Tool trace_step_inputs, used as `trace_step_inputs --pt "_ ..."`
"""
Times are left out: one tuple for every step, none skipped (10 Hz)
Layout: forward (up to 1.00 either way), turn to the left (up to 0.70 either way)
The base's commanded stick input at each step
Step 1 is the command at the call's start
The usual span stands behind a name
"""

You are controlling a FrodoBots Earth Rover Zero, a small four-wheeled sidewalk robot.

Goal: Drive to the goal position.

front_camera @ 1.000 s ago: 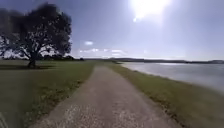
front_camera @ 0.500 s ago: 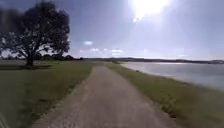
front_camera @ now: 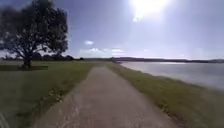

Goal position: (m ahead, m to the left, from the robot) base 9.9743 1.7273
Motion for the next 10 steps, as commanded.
trace_step_inputs --pt "0.85 0.00" --pt "0.85 0.00" --pt "0.85 0.00" --pt "0.85 0.00" --pt "0.85 0.00" --pt "0.85 0.00" --pt "0.85 0.00" --pt "0.85 0.00" --pt "0.85 0.00" --pt "0.85 0.00"
